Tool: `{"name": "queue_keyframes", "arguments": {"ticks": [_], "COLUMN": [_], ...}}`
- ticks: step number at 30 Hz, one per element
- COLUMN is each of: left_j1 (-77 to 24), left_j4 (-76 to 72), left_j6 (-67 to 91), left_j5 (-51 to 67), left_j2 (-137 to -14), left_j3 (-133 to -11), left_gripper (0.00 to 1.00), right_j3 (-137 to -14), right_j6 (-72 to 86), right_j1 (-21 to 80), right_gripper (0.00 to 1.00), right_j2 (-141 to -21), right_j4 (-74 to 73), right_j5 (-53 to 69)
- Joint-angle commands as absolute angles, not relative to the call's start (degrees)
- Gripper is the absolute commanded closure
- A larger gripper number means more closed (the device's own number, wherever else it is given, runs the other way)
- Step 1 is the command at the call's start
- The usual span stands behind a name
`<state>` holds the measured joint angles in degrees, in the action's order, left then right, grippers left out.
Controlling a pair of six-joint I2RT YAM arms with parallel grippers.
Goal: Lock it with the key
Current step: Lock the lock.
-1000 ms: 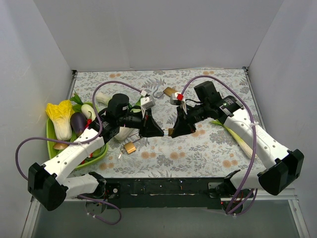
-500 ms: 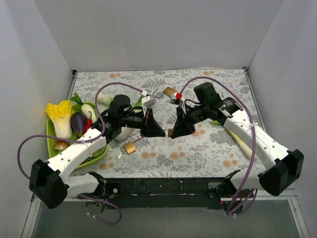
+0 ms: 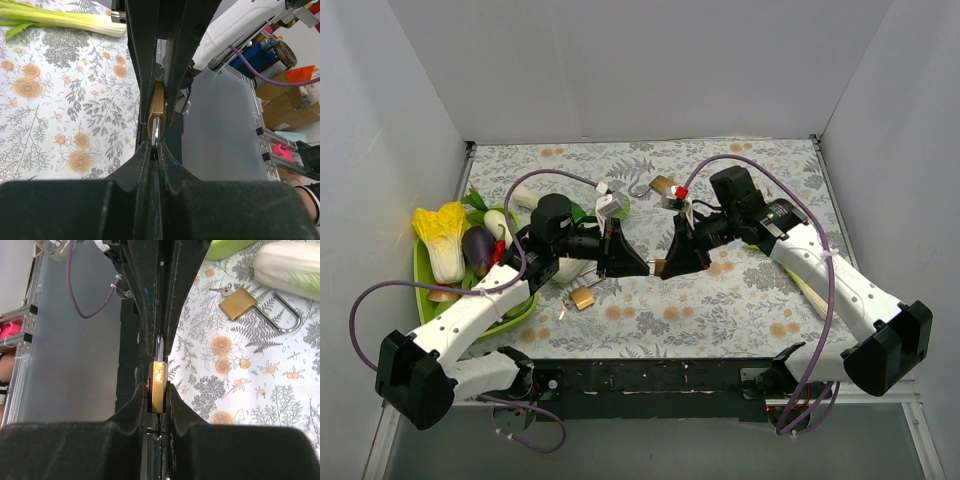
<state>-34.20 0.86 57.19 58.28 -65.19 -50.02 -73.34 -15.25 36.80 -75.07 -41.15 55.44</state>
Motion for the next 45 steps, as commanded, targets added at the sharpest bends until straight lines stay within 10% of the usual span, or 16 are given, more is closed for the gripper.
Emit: {"name": "queue_keyframes", "arguments": {"ticks": [1,24,35,45], "left_j1": [-33.0,-30.2,-31.6,-31.7], "left_j4": [-3.1,-1.4,-4.3,-6.3], "left_j6": [53.2,54.7,57.4,59.9], "left_j5": [58.9,65.7,62.1,61.5], "left_j2": [-60.6,-63.5,-64.9,-65.1], "left_j3": [-50.0,-53.6,-54.1,-54.0], "left_gripper": [1.0,0.59,0.62,0.98], "right_j3": [-72.2,-68.6,-68.7,-68.5], "right_j6": [-17.4,-13.3,-10.4,-10.1], "right_j1": [36.5,33.9,35.0,35.3], "right_gripper": [0.99,0.99,0.99,0.99], "right_j2": [-73.4,-70.4,-70.9,-70.8], "right_j4": [-32.2,-28.6,-25.0,-24.5], "right_j5": [62.1,65.0,64.2,63.5]}}
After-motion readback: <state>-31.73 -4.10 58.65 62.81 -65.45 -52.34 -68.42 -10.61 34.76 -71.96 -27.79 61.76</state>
